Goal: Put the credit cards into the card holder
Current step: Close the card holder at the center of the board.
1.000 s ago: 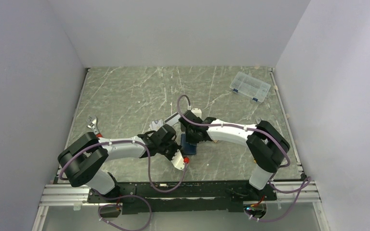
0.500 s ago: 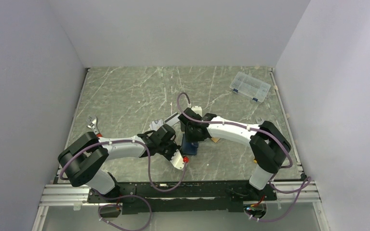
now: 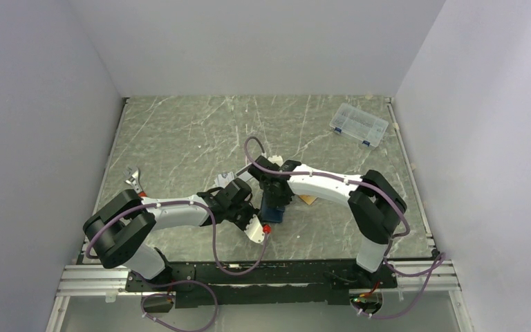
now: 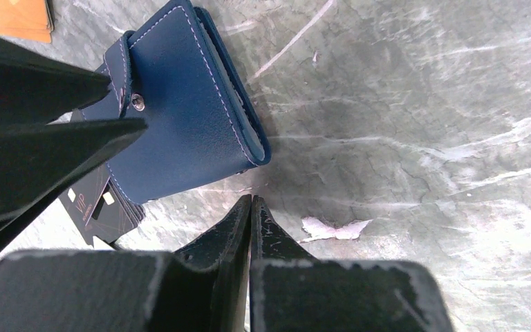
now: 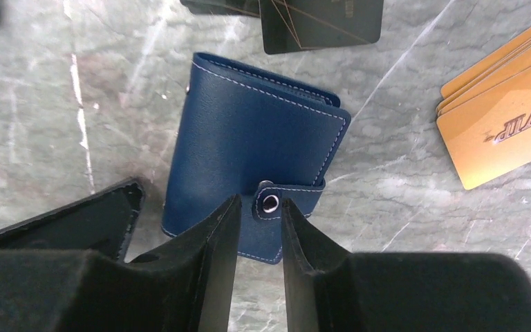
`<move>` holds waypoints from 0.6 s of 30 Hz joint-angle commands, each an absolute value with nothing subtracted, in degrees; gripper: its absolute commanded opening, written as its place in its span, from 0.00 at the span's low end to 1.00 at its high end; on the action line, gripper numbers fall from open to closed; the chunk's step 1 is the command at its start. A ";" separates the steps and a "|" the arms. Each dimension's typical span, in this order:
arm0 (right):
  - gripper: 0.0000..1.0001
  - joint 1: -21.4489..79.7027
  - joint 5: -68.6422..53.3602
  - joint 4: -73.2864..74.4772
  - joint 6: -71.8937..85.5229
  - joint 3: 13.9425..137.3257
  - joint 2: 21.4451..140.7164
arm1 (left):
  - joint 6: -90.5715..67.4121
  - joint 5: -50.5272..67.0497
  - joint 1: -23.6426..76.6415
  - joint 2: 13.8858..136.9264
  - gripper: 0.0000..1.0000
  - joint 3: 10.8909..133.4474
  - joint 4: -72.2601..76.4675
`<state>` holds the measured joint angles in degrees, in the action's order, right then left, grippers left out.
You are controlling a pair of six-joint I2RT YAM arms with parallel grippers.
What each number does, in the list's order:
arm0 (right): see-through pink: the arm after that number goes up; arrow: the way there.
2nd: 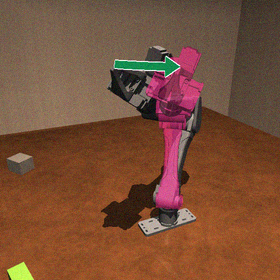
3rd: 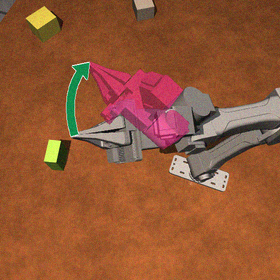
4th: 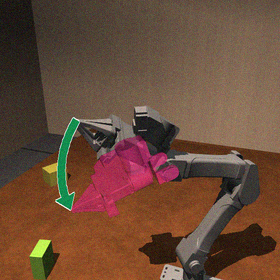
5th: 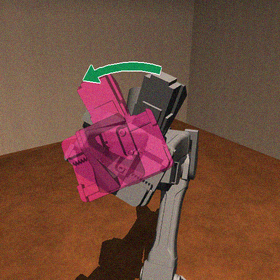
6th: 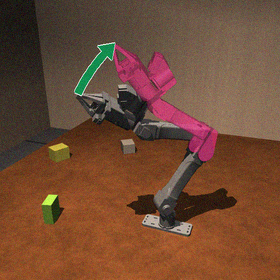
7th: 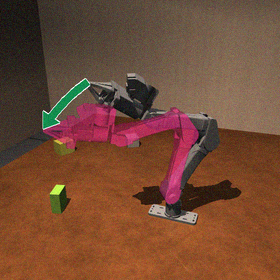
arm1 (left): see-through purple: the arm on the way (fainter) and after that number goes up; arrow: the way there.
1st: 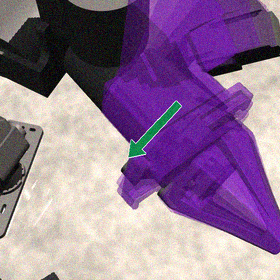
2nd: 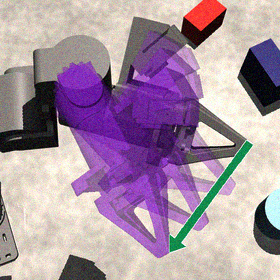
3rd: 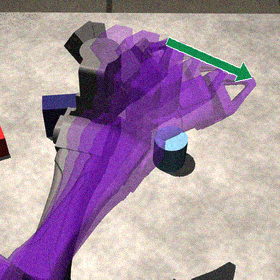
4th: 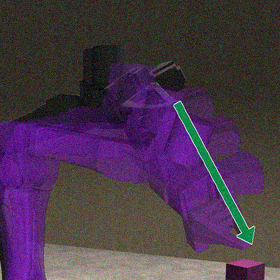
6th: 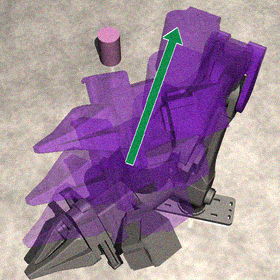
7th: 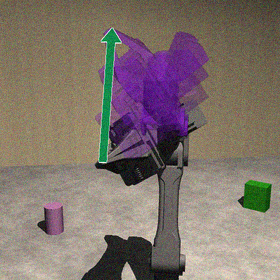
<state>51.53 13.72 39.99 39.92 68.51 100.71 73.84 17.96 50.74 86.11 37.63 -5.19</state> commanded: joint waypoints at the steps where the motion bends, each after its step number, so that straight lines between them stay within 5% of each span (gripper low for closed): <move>1: 0.30 51.85 13.34 43.59 38.71 71.38 102.45 | 72.96 19.51 50.55 86.22 0.08 39.30 -5.32; 10: 0.30 52.16 14.72 44.31 38.93 72.11 102.52 | 72.71 19.66 50.54 86.31 0.08 39.53 -5.60; 18: 0.02 52.13 15.40 44.71 39.01 72.65 102.05 | 72.77 19.53 50.58 86.22 0.08 39.46 -6.22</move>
